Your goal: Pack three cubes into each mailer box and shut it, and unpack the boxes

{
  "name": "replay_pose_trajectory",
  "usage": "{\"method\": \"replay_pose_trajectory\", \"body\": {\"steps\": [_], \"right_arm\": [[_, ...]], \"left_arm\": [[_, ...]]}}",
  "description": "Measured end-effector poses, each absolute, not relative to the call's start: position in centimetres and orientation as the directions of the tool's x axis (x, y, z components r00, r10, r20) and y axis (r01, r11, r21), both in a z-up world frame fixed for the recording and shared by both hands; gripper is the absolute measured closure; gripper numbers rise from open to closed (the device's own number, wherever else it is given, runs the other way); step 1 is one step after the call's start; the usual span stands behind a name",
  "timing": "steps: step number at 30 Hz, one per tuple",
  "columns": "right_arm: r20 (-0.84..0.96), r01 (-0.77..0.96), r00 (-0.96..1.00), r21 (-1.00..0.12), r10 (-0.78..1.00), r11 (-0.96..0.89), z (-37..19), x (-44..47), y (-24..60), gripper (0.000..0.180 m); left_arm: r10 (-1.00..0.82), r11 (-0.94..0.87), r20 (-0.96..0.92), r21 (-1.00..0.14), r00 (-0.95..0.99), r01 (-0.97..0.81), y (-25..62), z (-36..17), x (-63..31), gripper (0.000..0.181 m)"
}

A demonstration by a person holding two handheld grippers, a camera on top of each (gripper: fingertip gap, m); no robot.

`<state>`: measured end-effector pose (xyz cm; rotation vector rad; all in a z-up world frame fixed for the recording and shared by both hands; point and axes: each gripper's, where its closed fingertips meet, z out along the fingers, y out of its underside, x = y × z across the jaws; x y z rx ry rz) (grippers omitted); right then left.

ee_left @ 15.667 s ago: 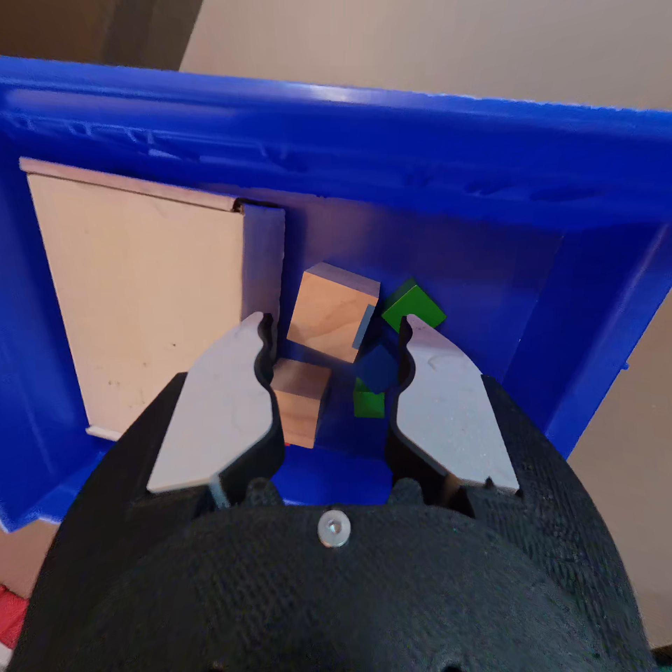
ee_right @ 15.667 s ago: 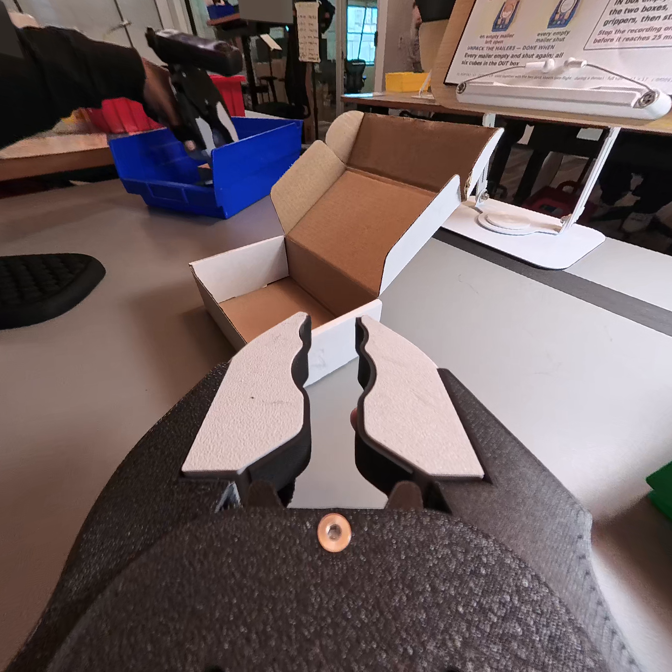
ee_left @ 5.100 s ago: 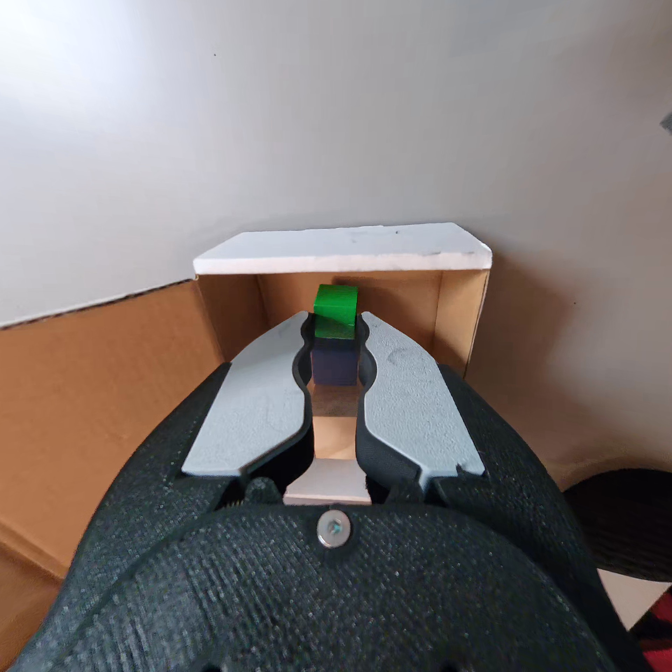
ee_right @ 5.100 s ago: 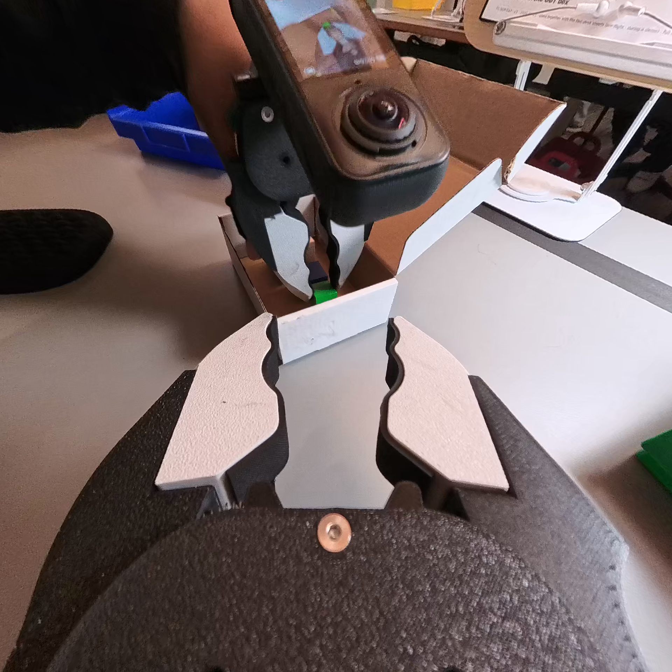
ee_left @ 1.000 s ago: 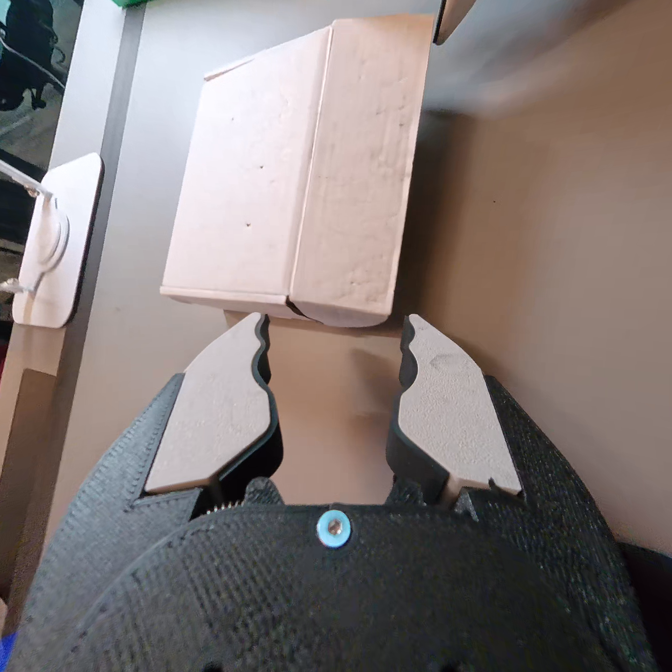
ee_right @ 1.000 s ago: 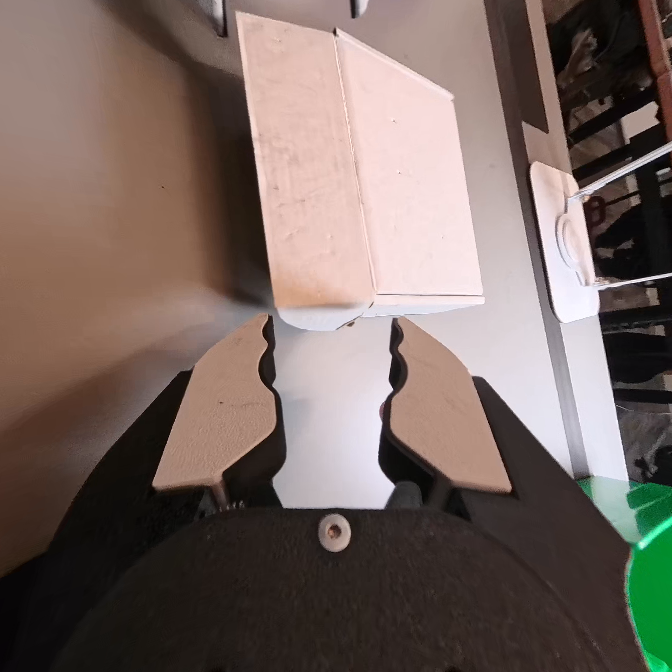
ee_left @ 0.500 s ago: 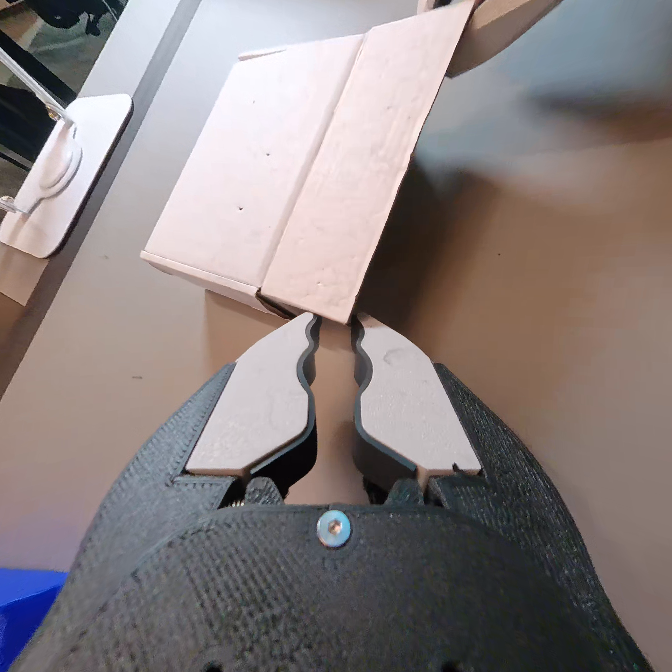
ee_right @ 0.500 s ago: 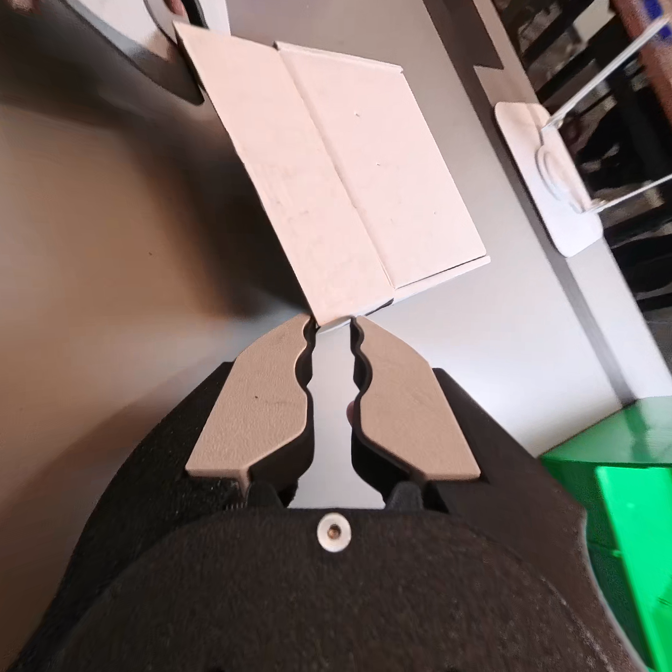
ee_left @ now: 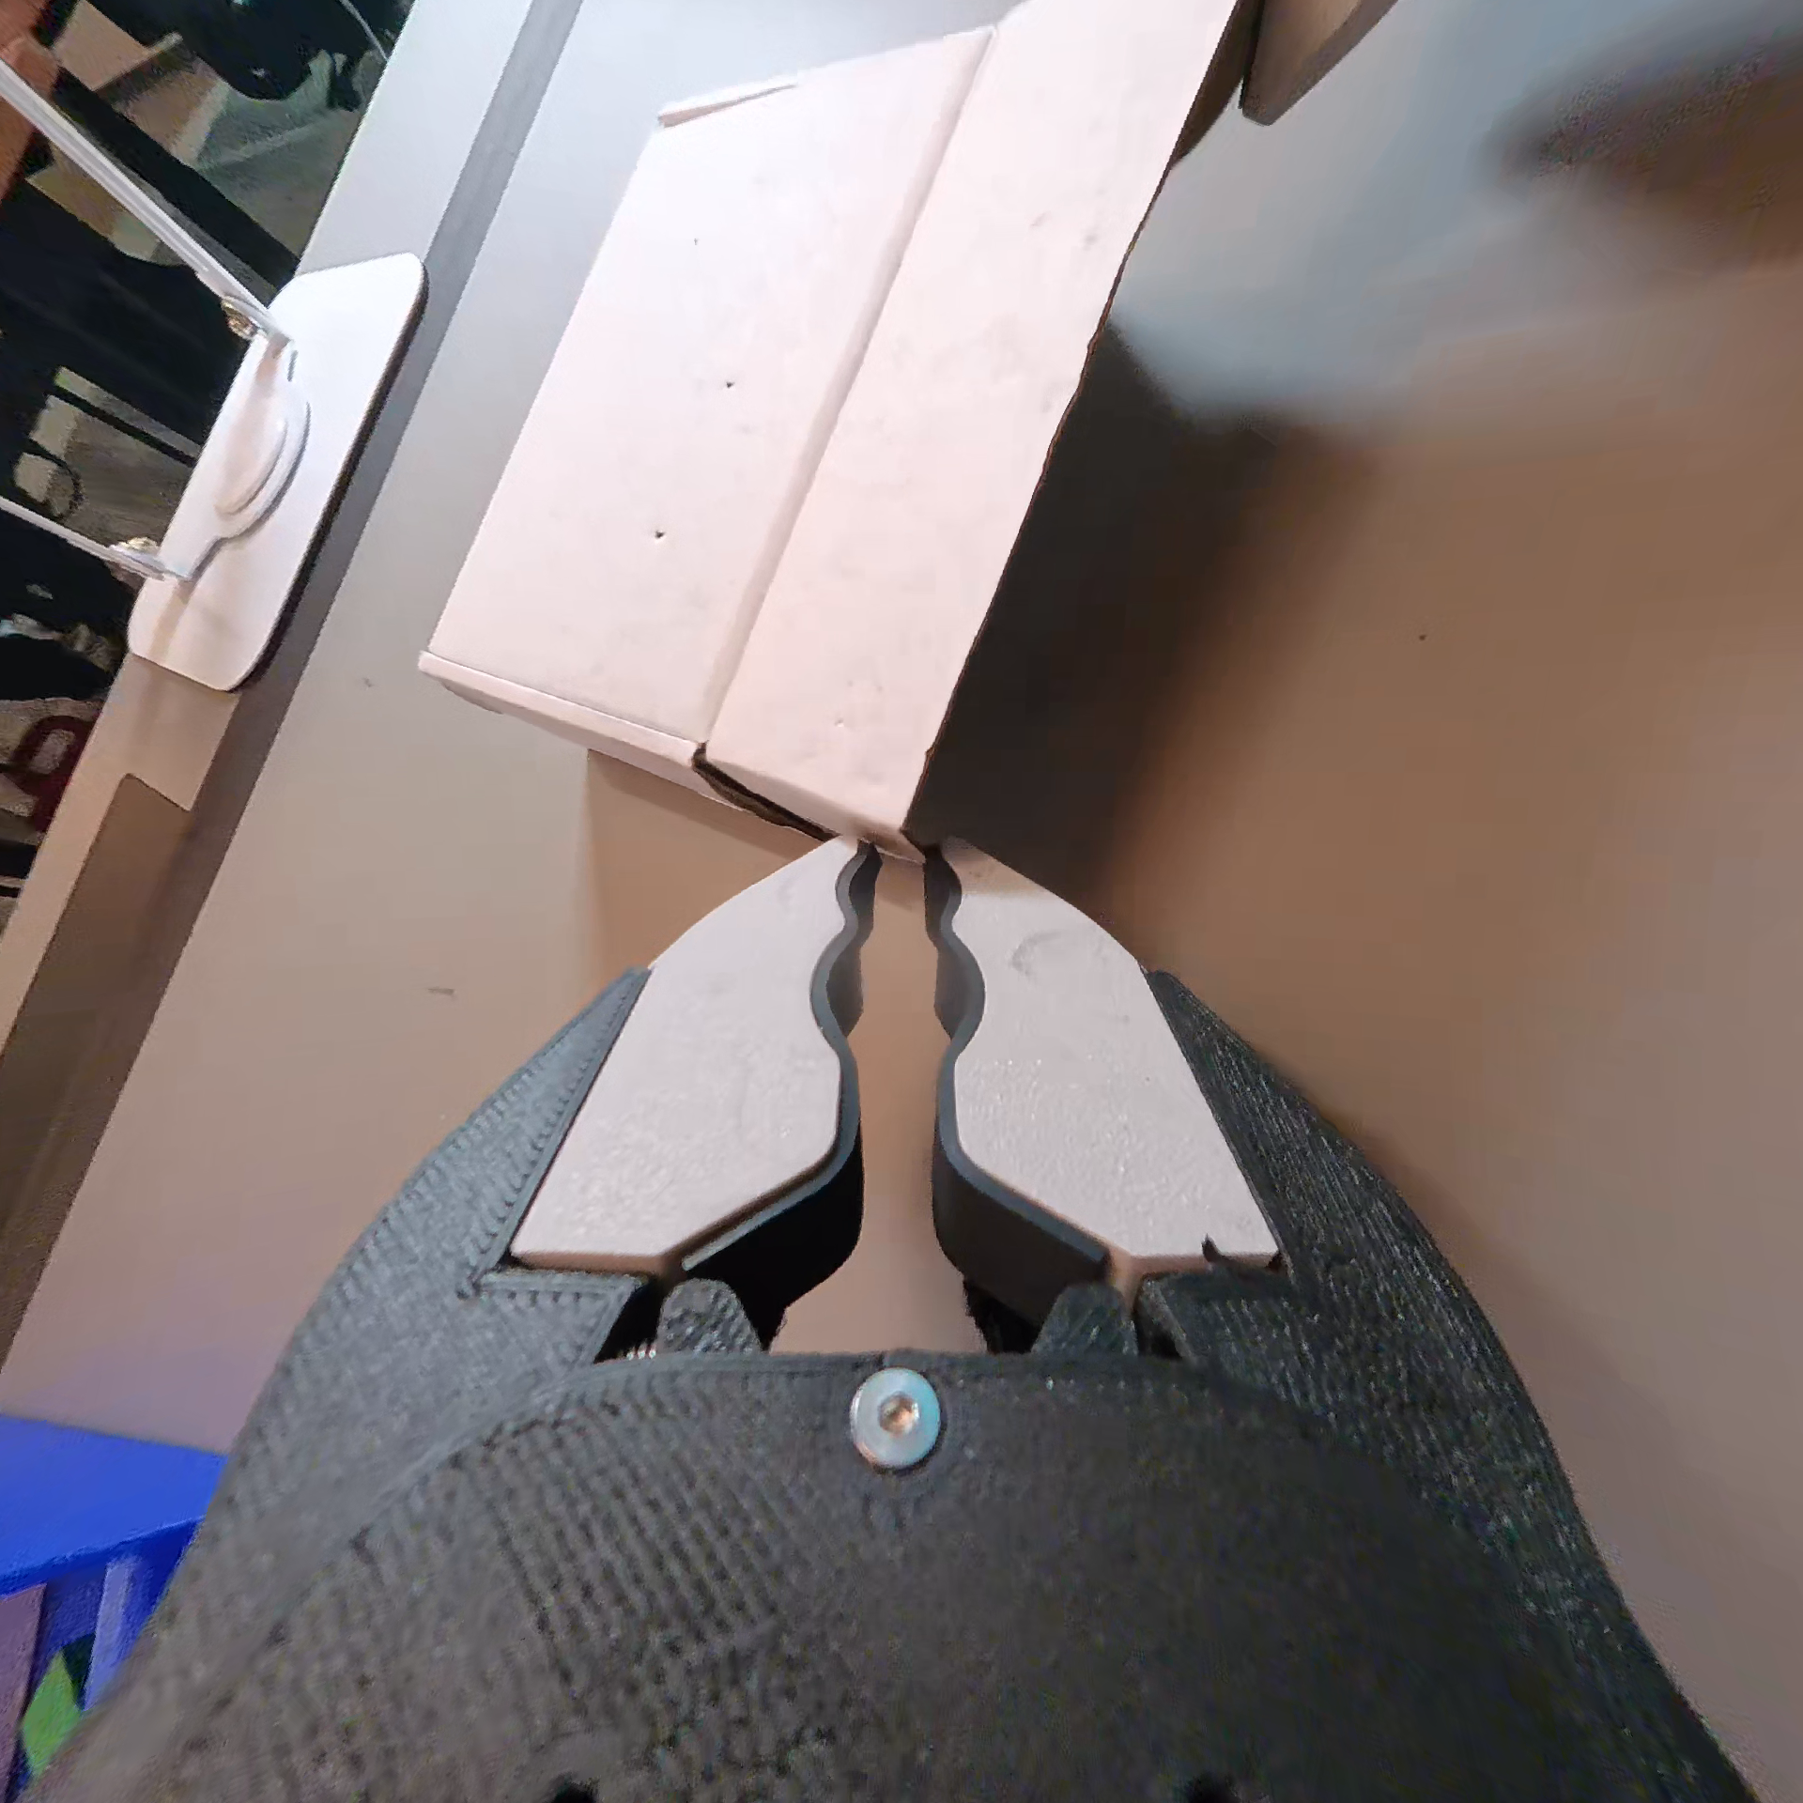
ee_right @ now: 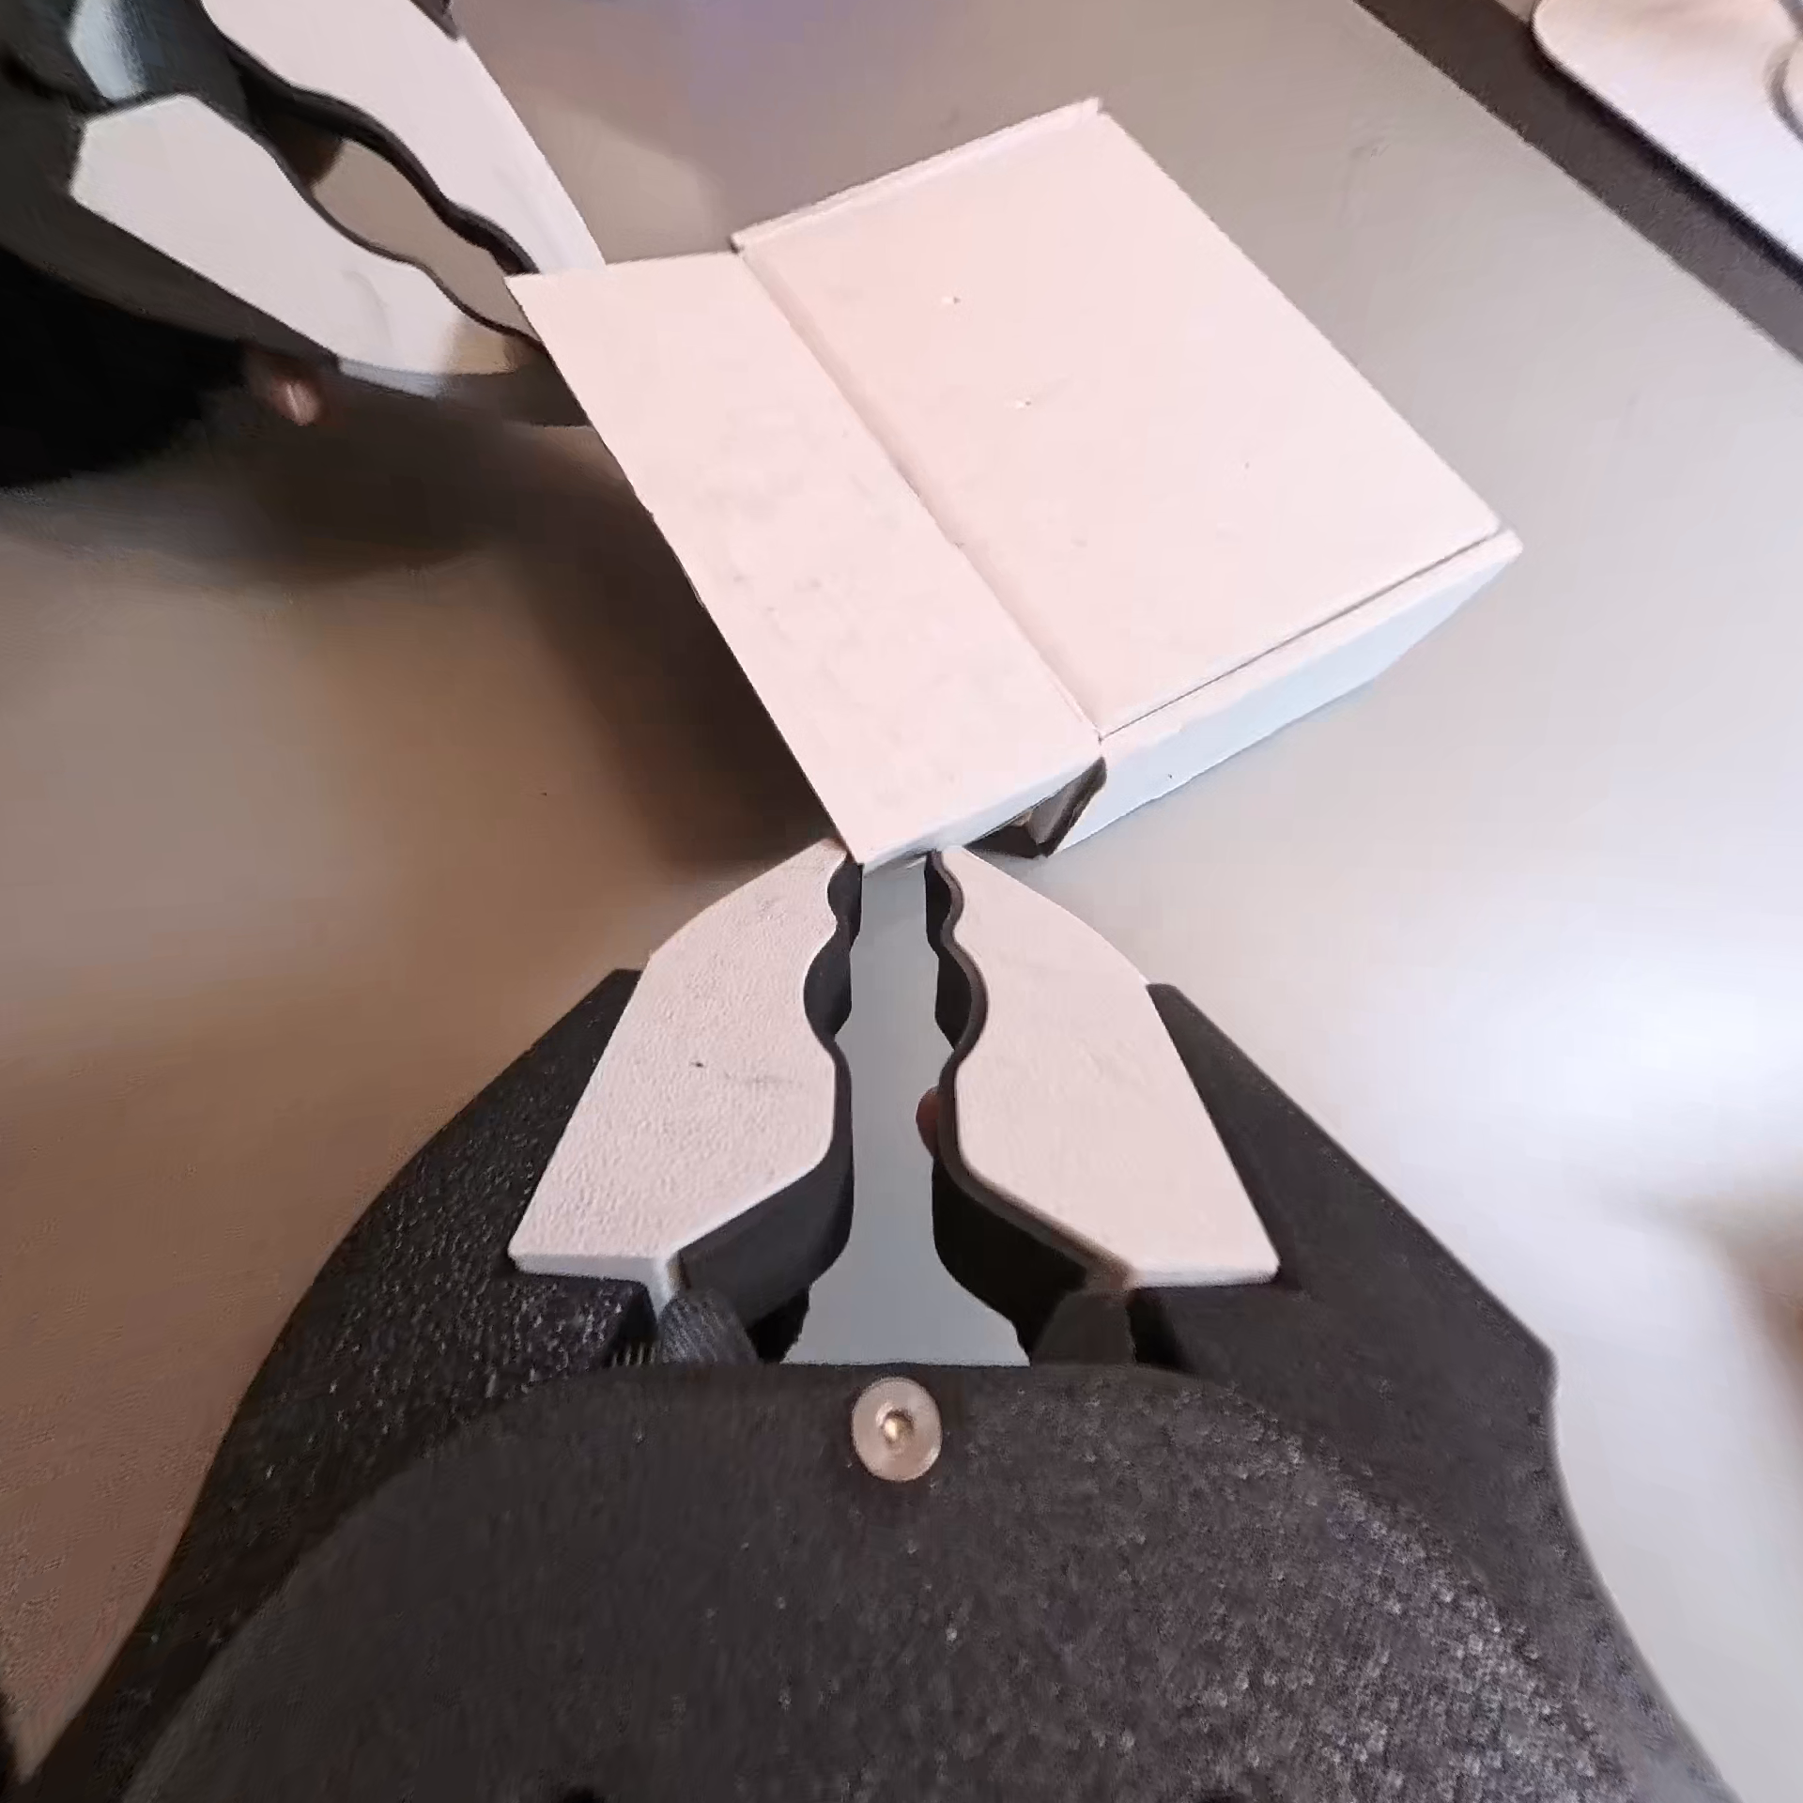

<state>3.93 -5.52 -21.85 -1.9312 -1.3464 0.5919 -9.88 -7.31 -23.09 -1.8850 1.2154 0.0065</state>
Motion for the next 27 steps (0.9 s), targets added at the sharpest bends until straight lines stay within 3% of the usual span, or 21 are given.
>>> {"method": "replay_pose_trajectory", "body": {"steps": [1, 7, 10, 12, 16, 20, 27], "right_arm": [[0.073, 0.627, 0.356, -0.758, 0.932, -0.181, -22.1, 4.0, -5.2, 0.167], [0.308, 0.693, 0.307, -0.721, 0.900, 0.010, -23.0, 4.4, -3.9, 0.162], [0.327, 0.732, 0.215, -0.678, 0.920, 0.070, -23.4, 4.8, -4.4, 0.142], [0.282, 0.734, 0.169, -0.675, 0.944, 0.070, -22.7, 5.5, -4.9, 0.130], [0.196, 0.679, 0.158, -0.734, 0.968, 0.038, -19.8, 5.7, -4.5, 0.131], [-0.035, 0.659, 0.189, -0.736, 0.981, -0.153, -20.6, 4.4, -4.5, 0.126], [-0.176, 0.612, 0.322, -0.711, 0.930, -0.346, -22.5, 3.3, -4.2, 0.135]], "left_arm": [[-0.730, -0.140, -0.443, -0.648, 0.520, -0.749, -7.2, -23.3, -9.9, 0.171], [-0.714, -0.165, -0.451, -0.636, 0.536, -0.754, -6.1, -24.2, -10.8, 0.163], [-0.763, -0.137, -0.447, -0.594, 0.468, -0.792, -6.4, -24.6, -11.7, 0.142], [-0.805, -0.146, -0.392, -0.595, 0.445, -0.790, -7.0, -24.4, -12.7, 0.132], [-0.845, -0.241, -0.181, -0.712, 0.503, -0.660, -7.1, -22.2, -13.3, 0.126], [-0.856, -0.337, 0.030, -0.788, 0.516, -0.515, -7.0, -21.4, -10.9, 0.126], [-0.843, -0.355, 0.038, -0.789, 0.537, -0.501, -6.4, -22.6, -9.4, 0.141]]}}
